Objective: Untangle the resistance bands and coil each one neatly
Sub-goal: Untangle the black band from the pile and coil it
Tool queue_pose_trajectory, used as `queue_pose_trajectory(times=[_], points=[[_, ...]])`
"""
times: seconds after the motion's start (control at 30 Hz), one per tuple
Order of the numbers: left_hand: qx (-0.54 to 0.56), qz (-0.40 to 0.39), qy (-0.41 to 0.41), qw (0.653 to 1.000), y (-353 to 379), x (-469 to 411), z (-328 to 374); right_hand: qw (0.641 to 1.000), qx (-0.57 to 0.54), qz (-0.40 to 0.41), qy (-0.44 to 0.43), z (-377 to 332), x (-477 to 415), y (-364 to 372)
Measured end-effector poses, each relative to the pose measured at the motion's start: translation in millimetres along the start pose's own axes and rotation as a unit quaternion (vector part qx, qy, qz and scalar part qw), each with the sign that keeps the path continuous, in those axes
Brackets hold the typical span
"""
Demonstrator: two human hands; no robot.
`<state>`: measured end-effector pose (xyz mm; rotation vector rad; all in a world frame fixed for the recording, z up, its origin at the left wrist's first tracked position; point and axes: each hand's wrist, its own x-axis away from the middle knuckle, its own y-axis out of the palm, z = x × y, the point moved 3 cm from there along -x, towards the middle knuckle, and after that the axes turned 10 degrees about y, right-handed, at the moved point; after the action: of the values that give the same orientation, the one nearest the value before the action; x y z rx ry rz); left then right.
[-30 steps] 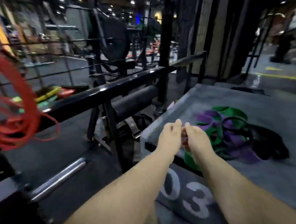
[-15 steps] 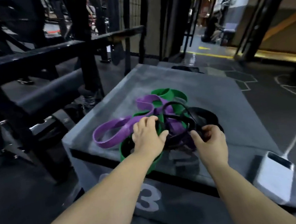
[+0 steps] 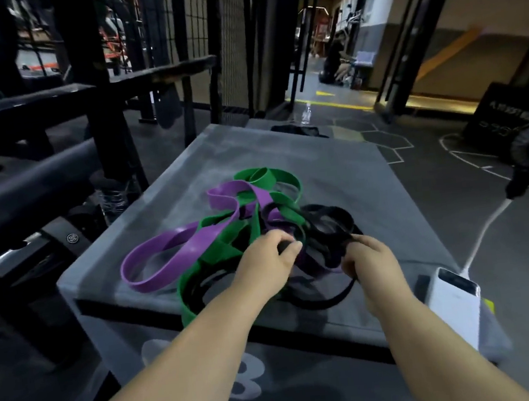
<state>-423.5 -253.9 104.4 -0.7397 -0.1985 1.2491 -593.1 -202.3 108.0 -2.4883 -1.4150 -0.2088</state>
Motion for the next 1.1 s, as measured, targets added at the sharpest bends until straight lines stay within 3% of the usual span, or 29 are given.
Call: queue_pose_trajectory(times=[0.17,0.27,0.37,0.53,0.7,0.77,0.93,1.1], points=[[0.194,-0.025,0.055,0.979,11.1,26.1,34.8,0.995,-0.082,-0.052,-0.031,-0.1,40.0,-23.3],[0.286,-0.076,0.02,0.955,22.0,39.2,39.5,0.992,-0.119,-0.035,-0.03,8.7,53.9,-36.9],[0.345,-0.071,-0.037,0.935,25.0,43.8,38.0,0.986,-0.165,-0.031,-0.013,13.7,58.6,-48.2],[0.39,-0.096,-0.077,0.913,25.5,49.7,36.9,0.993,-0.109,-0.043,0.026,12.9,52.0,-60.8],[0.526,-0.181,-0.096,0.826,35.4,64.2,43.5,0.979,0.03,-0.178,0.091,11.2,52.0,-63.0],[0.502,-0.199,-0.079,0.838,37.1,66.8,43.8,0.975,0.067,-0.184,0.107,12.4,49.8,-64.4],[0.246,-0.198,-0.006,0.949,39.1,64.2,38.7,0.974,0.158,-0.134,0.09,11.2,43.2,-69.4],[0.004,-0.134,0.106,0.985,44.1,61.9,34.0,0.921,0.388,-0.034,-0.019,-1.4,52.3,-72.6]])
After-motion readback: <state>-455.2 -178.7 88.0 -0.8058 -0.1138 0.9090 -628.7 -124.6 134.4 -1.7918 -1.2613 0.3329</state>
